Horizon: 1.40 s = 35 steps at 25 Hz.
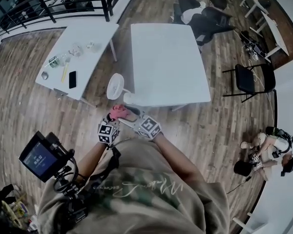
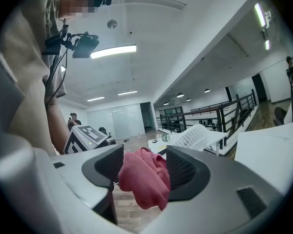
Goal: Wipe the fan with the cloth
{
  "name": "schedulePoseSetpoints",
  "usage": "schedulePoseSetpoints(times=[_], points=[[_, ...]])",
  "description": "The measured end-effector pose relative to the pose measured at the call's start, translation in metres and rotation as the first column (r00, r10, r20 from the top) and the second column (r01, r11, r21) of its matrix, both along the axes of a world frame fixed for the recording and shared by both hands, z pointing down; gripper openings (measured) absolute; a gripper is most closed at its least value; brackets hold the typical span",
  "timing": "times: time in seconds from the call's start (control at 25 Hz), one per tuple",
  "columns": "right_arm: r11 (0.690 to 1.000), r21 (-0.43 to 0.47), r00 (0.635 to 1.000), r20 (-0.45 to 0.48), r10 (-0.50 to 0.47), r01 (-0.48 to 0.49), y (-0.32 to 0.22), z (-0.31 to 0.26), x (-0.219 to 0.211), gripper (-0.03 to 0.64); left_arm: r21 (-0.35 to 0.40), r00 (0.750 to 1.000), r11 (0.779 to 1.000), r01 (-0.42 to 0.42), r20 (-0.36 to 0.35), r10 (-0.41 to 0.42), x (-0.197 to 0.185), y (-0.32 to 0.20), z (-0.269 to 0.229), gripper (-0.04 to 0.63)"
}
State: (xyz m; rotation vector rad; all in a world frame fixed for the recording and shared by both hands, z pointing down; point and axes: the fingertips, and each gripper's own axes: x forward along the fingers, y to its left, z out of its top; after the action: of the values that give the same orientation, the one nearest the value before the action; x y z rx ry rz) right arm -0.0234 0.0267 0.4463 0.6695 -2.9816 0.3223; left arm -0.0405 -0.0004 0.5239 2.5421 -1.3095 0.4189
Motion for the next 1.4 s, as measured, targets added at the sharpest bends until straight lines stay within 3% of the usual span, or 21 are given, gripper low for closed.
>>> schedulePoseSetpoints(times=[0.2,0.44,0.56,0.72,0.8,1.0,1.2,1.4], points=[[0.999,-0.005,0.999,0.025,-0.038,0.038,0.004,0.002,-0.01,0.302,0.064,0.998,0.997,-0.045,-0.031,0.047,0.01,0.006,-0.021,0.089],[0.999,-0.022,0.999,0.035,-0.035,0.036,0.014,0.001,-0.018,0.302,0.134,0.99,0.981,-0.141,0.017,0.14,0.012,0.034,-0.032,0.087],[0.995,-0.052,0.995,0.058,-0.078,0.081,0.03,0.001,-0.023,0.302,0.167,0.979,0.965,-0.202,0.055,0.195,0.02,0.052,-0.039,0.086],[0.989,-0.053,0.988,0.081,-0.135,0.139,0.041,0.001,-0.029,0.291,0.15,0.971,0.959,-0.239,0.025,0.238,0.021,0.063,-0.038,0.084],[0.989,-0.044,0.989,0.068,-0.135,0.138,0.041,0.006,-0.027,0.233,0.141,0.97,0.96,-0.243,0.023,0.242,0.022,0.063,-0.033,0.084],[0.995,-0.044,0.996,0.007,-0.086,0.086,0.041,0.015,-0.024,0.154,0.153,0.958,0.946,-0.287,0.047,0.284,0.023,0.067,-0.024,0.087],[0.998,-0.042,0.998,0.028,0.048,-0.047,0.035,-0.002,-0.003,0.121,0.121,0.958,0.955,-0.27,-0.061,0.279,0.013,0.07,-0.029,0.13],[0.974,-0.051,0.971,0.078,0.225,-0.222,0.016,-0.019,0.048,0.117,0.089,0.965,0.974,-0.209,-0.145,0.22,0.011,0.062,-0.039,0.141]])
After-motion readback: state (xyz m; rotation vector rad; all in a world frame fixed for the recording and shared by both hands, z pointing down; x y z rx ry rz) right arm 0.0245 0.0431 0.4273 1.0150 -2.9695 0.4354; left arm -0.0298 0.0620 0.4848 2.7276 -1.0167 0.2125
